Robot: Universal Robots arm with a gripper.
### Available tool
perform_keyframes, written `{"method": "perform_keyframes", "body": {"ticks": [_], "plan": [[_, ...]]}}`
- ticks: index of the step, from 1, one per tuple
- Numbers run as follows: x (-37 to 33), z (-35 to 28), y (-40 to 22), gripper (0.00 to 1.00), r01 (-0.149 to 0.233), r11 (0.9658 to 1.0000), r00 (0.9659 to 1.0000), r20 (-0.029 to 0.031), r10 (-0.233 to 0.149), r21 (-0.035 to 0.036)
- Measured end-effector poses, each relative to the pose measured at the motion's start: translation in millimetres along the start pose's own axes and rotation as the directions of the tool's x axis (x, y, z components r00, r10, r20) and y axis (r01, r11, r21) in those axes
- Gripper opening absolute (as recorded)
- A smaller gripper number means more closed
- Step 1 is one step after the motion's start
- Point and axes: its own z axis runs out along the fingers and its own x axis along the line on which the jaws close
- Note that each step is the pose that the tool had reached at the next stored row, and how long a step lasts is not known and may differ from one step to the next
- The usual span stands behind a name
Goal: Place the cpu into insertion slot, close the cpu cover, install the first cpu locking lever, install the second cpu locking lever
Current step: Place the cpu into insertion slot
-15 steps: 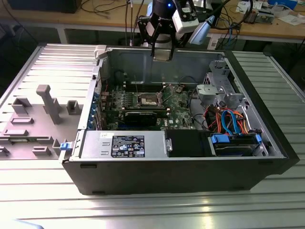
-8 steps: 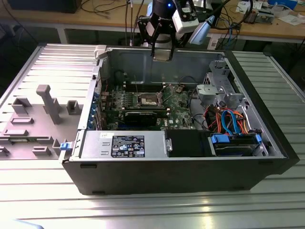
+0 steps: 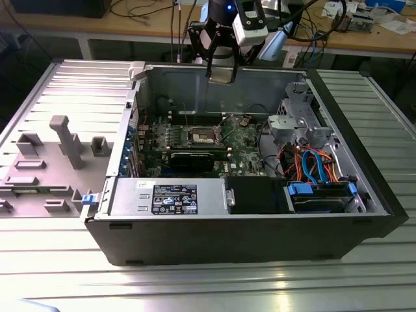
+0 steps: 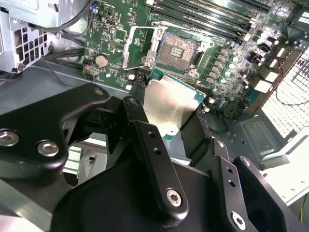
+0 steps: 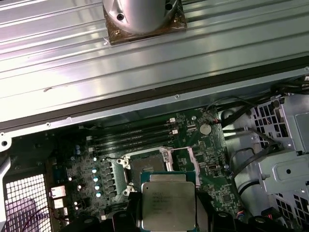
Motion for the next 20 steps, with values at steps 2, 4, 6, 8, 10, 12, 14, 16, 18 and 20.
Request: {"method": "perform_keyframes", "body": {"ticks": [2, 4, 6, 8, 10, 12, 14, 16, 18, 20], "plan": [[0.0, 0.0, 0.0, 0.54, 0.000, 1.0000, 1.0000, 0.0001, 0.000, -0.0001], [0.0, 0.1, 0.0, 0.54, 0.000, 1.0000, 1.0000, 0.0002, 0.000, -0.0001], [0.0, 0.1, 0.0, 0.54, -0.001, 1.0000, 1.0000, 0.0001, 0.001, -0.0001], [0.0, 0.1, 0.0, 0.54, -0.004, 1.0000, 1.0000, 0.0004, 0.004, -0.0002], [0.0, 0.3, 0.0, 0.54, -0.010, 0.9999, 0.9999, 0.0011, 0.010, 0.0000], [0.0, 0.5, -0.1, 0.54, -0.018, 0.9998, 0.9998, 0.0019, 0.018, 0.0006], [0.0, 0.6, 0.0, 0.54, -0.021, 0.9998, 0.9998, 0.0022, 0.021, 0.0008], [0.0, 0.8, -0.1, 0.54, -0.031, 0.9995, 0.9995, 0.0032, 0.031, 0.0009], [0.0, 1.1, -0.1, 0.54, -0.039, 0.9993, 0.9992, 0.0039, 0.039, 0.0013], [0.0, 1.5, -0.1, 0.54, -0.045, 0.9990, 0.9990, 0.0048, 0.045, 0.0022]]}}
